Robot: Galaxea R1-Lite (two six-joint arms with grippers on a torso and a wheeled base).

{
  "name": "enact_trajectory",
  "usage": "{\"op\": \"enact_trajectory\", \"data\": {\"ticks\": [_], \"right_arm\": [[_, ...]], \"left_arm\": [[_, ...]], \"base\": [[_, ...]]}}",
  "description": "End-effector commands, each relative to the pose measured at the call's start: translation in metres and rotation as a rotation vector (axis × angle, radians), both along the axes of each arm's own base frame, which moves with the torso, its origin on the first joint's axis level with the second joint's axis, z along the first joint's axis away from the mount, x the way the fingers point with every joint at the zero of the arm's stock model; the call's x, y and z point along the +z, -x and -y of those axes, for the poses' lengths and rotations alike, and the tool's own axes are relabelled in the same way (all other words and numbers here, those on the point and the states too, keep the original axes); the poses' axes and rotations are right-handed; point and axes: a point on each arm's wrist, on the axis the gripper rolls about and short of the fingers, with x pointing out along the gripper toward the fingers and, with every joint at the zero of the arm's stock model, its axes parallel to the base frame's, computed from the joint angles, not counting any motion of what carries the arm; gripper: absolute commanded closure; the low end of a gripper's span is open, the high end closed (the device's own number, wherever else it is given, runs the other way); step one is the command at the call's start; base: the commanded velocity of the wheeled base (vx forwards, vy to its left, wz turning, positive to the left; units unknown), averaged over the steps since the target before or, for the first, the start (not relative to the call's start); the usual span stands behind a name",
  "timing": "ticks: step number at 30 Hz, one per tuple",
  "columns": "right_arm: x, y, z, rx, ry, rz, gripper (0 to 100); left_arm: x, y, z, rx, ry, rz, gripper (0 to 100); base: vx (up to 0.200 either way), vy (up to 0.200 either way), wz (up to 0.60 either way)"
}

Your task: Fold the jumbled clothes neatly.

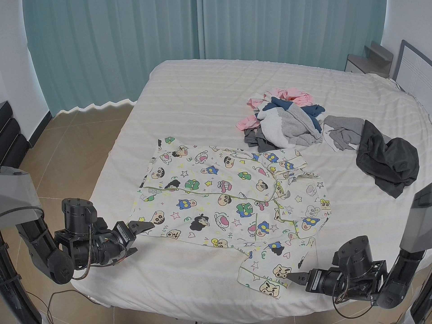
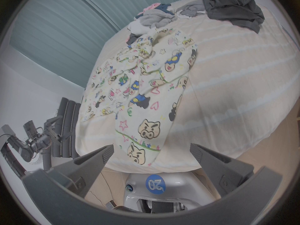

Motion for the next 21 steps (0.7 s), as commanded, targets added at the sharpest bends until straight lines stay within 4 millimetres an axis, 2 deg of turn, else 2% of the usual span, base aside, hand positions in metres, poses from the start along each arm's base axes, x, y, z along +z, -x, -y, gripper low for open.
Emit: {"op": "enact_trajectory", "data": {"ticks": [1,6,12,21], "right_arm": [[-0.029,-0.016,-0.014,-0.005,0.023,-0.067,0],[-0.041,-0.032,-0.022,-0.023,0.002,-0.063,0],[-0.047,-0.033,-0.031,0.007,0.003,-0.069,0],[-0.046,-0.039,-0.038,0.010,-0.054,-0.072,0]], "left_arm": [[-0.006,0.001,-0.001,0.006,0.001,-0.026,0],[-0.007,0.001,-0.001,0.009,0.000,-0.028,0],[-0.009,0.001,-0.001,0.009,-0.005,-0.035,0],[-0.008,0.001,-0.001,0.017,-0.004,0.006,0]], "base": [[0.000,0.000,0.00],[0.000,0.000,0.00],[0.000,0.000,0.00],[0.000,0.000,0.00]]}}
